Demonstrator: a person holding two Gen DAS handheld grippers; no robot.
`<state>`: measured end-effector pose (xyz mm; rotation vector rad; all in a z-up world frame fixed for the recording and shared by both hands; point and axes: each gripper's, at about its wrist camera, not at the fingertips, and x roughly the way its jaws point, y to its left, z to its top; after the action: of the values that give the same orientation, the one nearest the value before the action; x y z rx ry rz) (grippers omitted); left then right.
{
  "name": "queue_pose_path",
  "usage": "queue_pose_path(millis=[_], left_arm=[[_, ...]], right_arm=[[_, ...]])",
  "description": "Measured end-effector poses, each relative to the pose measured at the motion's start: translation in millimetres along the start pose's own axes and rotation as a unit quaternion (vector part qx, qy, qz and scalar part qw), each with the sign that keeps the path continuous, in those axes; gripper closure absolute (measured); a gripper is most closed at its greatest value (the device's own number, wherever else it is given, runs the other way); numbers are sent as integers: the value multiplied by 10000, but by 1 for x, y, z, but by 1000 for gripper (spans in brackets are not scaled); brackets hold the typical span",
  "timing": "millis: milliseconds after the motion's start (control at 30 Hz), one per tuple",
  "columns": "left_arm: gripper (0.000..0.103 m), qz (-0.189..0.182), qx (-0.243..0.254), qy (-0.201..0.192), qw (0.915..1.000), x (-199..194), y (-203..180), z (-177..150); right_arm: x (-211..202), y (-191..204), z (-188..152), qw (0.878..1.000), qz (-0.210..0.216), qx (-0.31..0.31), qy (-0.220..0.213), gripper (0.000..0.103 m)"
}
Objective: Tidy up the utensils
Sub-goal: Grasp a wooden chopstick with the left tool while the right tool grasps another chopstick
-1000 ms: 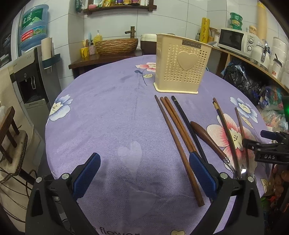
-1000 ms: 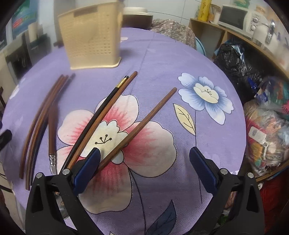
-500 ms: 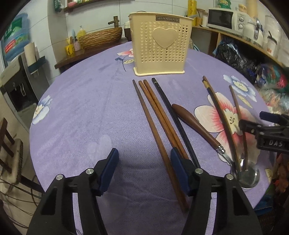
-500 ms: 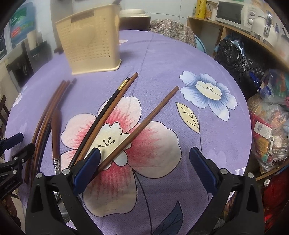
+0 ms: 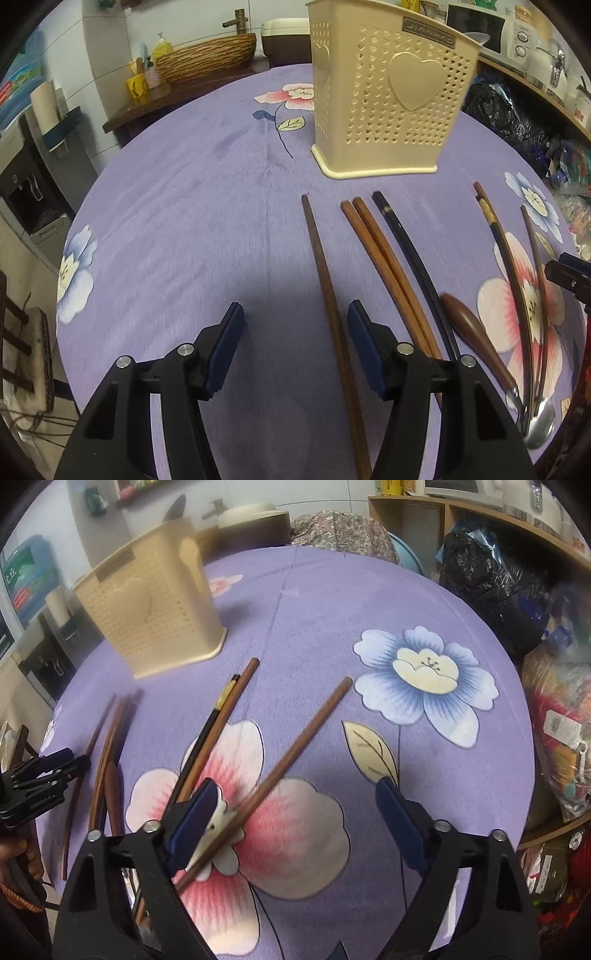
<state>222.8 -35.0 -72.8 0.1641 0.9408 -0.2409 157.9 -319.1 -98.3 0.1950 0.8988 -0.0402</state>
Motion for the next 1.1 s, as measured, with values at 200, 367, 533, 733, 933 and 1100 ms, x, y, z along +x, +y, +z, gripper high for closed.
queue_pose_path(millis=[200,367,533,733,933,1100], left_arm=[[50,42,-69,244,9997,21,4,34],[74,79,-58,292,9995,30,-3,51],[92,175,33,334,9993,34,-13,55],[95,238,84,326,9992,33,-18,54],[95,317,153,282,9990,31,-22,52],[95,326,164,266,9990,32,-22,53]], right_arm=[[19,0,18,9996,-259,31,86,50],[30,-1,32,9994,-317,121,59,68],[46,-1,52,9992,-256,306,77,80],[58,3,70,9989,-268,351,150,86],[65,11,77,9987,-446,197,156,88],[67,15,80,9985,-522,88,151,91]])
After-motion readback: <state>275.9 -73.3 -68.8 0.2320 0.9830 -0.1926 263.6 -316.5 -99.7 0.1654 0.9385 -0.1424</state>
